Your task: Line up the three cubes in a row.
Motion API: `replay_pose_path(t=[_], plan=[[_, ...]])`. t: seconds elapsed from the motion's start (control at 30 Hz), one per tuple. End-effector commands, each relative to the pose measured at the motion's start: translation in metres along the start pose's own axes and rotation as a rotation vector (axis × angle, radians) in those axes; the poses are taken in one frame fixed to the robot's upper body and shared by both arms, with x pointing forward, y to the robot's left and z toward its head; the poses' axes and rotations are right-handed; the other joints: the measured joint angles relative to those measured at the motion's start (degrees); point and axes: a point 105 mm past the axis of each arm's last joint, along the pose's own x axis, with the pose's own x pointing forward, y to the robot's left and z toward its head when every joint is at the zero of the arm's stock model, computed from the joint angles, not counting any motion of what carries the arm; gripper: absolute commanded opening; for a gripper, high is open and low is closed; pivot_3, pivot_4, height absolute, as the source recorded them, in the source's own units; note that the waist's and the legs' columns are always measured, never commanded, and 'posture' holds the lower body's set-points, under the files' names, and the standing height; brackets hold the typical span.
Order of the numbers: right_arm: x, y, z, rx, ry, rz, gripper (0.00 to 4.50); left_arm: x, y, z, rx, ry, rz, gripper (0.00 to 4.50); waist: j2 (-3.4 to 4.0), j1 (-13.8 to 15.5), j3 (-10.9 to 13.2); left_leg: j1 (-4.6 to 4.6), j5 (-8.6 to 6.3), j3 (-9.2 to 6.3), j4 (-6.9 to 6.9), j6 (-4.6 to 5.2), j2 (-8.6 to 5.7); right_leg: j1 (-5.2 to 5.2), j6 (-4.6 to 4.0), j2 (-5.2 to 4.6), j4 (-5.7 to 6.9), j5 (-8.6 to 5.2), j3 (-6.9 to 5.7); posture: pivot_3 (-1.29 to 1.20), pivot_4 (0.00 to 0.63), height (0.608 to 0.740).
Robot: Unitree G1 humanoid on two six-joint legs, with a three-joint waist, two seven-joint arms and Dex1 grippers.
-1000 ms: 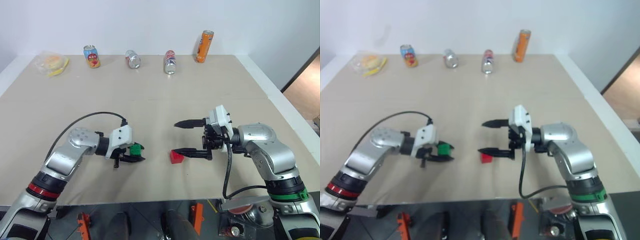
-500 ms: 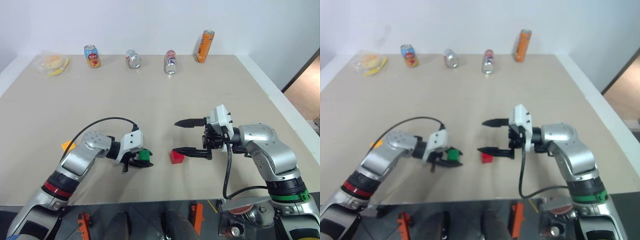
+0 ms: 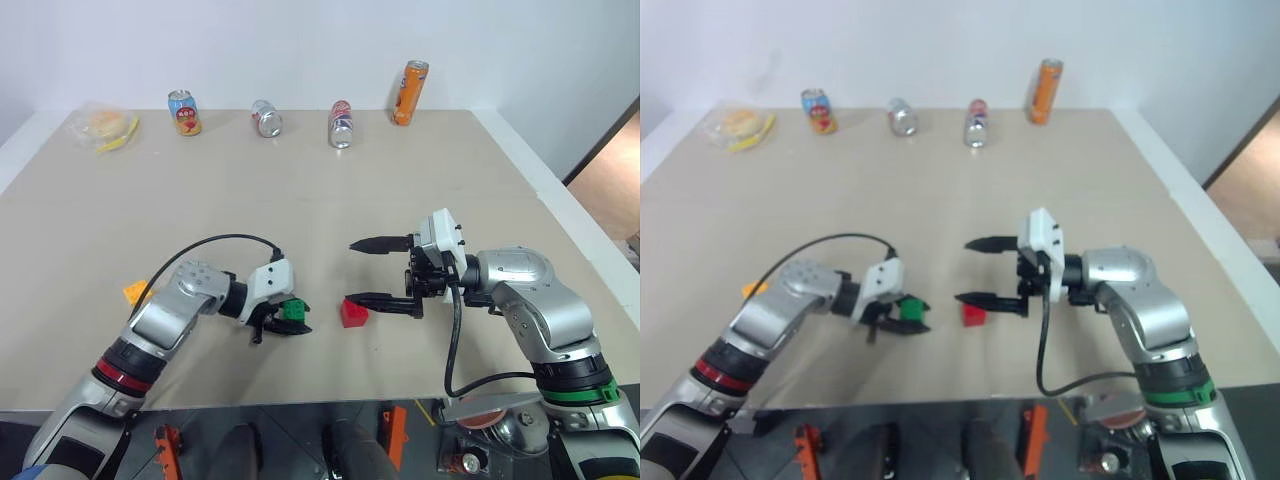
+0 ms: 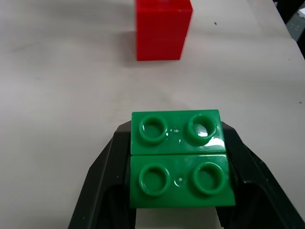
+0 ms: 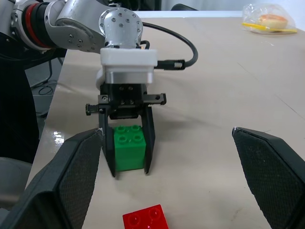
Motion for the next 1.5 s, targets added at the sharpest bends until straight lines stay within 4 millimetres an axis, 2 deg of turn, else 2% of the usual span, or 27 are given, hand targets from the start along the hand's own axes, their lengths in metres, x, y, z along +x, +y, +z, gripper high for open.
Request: replay_pose_path(t=[0.03,0.13,0.2,0.37,0.43,0.53,0.57,0.6,0.67,0.7,0.77,0.8,0.9,1.07,1.27,1.5], plan=[[-0.004,0.002,0.014,-0.054,-0.029,-0.001,4.50,-0.003,-0.001,0.007,0.015,-0.008,-0.017,2.98,0.00,0.0,0.0,0.00,0.00,0.00,0.00,0.00,0.00,0.00,0.00,0.00,0.00,0.00,0.00,0.00,0.150,0.740],[-0.004,0.001,0.014,-0.053,-0.028,0.002,4.50,-0.004,-0.002,0.007,0.011,-0.010,-0.022,3.99,0.00,0.0,0.0,0.01,0.00,0.00,0.01,0.00,0.00,0.00,0.00,0.00,0.00,0.00,0.00,0.00,0.150,0.740],[-0.005,0.001,0.014,-0.054,-0.028,0.005,4.50,-0.006,-0.003,0.008,0.008,-0.013,-0.022,4.42,0.00,0.0,0.0,0.01,0.00,0.00,0.02,0.00,0.00,0.01,0.00,0.00,0.01,0.01,0.00,0.00,0.150,0.740],[-0.003,-0.001,0.019,-0.058,-0.047,0.021,4.50,-0.018,0.004,0.017,0.002,-0.051,0.046,4.42,0.00,0.0,0.0,0.01,0.00,0.00,0.05,0.00,0.00,0.01,0.01,0.00,0.02,0.01,0.00,0.00,0.150,0.740],[-0.001,-0.001,0.025,-0.060,-0.075,0.036,4.50,-0.035,0.009,0.027,-0.021,-0.101,0.121,4.42,0.00,-0.1,0.0,0.00,0.00,0.00,0.04,0.00,0.02,-0.02,0.01,0.01,0.04,0.01,0.00,0.00,0.150,0.740],[0.005,0.000,0.037,-0.055,-0.139,0.071,4.50,-0.077,0.014,0.036,-0.071,-0.168,0.286,4.42,0.00,-0.3,0.0,0.04,0.00,0.00,0.00,0.00,0.09,-0.03,-0.02,0.05,0.10,-0.01,0.00,0.00,0.150,0.740],[0.005,0.001,0.039,-0.054,-0.148,0.076,4.50,-0.083,0.013,0.037,-0.079,-0.177,0.311,4.42,0.00,-0.4,0.0,0.06,0.00,0.00,0.00,0.00,0.11,-0.03,-0.04,0.06,0.11,-0.02,0.00,0.00,0.150,0.740],[0.009,0.000,0.043,-0.052,-0.171,0.085,4.50,-0.101,0.012,0.034,-0.099,-0.180,0.374,4.42,0.01,-0.2,0.0,0.07,0.00,-0.01,-0.03,0.00,0.16,-0.04,-0.07,0.08,0.13,-0.04,-0.02,0.00,0.150,0.740],[0.012,0.000,0.047,-0.050,-0.197,0.095,4.50,-0.120,0.009,0.031,-0.121,-0.179,0.444,4.42,0.00,-0.4,0.0,0.11,-0.01,0.00,-0.08,0.00,0.20,-0.05,-0.13,0.09,0.17,-0.09,-0.05,0.00,0.150,0.740],[0.019,0.001,0.048,-0.047,-0.209,0.127,4.50,-0.144,0.006,0.016,-0.153,-0.150,0.517,4.42,0.00,-0.4,0.0,0.13,-0.01,-0.01,-0.12,0.00,0.19,-0.04,-0.16,0.09,0.19,-0.10,-0.06,0.00,0.150,0.740],[0.028,0.003,0.047,-0.045,-0.214,0.178,4.50,-0.177,-0.003,-0.007,-0.198,-0.086,0.596,4.42,0.00,-0.6,0.0,0.18,-0.01,0.05,-0.14,-0.01,0.24,-0.08,-0.23,0.09,0.22,-0.15,-0.08,0.00,0.150,0.740],[0.033,0.003,0.046,-0.047,-0.214,0.198,4.50,-0.191,-0.008,-0.017,-0.217,-0.053,0.617,4.42,-0.03,-0.8,0.0,0.19,-0.01,0.03,-0.19,-0.01,0.23,-0.07,-0.28,0.08,0.24,-0.17,-0.11,0.00,0.150,0.740],[0.039,0.000,0.047,-0.054,-0.215,0.231,4.50,-0.213,-0.012,-0.031,-0.238,-0.011,0.660,4.42,-0.03,-0.5,0.0,0.24,-0.01,0.03,-0.20,-0.01,0.27,-0.10,-0.72,0.04,0.38,-0.43,-0.21,0.00,0.150,0.740],[0.044,-0.001,0.050,-0.066,-0.228,0.263,4.50,-0.231,-0.011,-0.042,-0.261,0.010,0.682,4.42,-0.03,0.2,0.0,0.19,0.07,0.22,-0.17,-0.11,0.39,-0.08,-0.82,-0.12,0.42,-0.49,-0.39,0.00,0.150,0.740],[0.044,0.000,0.048,-0.067,-0.225,0.274,4.50,-0.244,-0.006,-0.067,-0.287,0.096,0.677,4.42,-0.04,0.0,0.0,0.16,0.06,0.53,-0.32,-0.12,0.49,-0.33,-0.84,-0.16,0.46,-0.50,-0.38,0.00,0.150,0.740],[0.041,0.004,0.047,-0.067,-0.209,0.280,4.50,-0.238,0.003,-0.092,-0.309,0.168,0.617,4.42,-0.05,0.0,0.0,-0.10,0.06,0.54,-0.39,-0.12,0.59,-0.80,-0.77,0.02,0.77,-0.44,-0.39,0.00,0.150,0.740]])
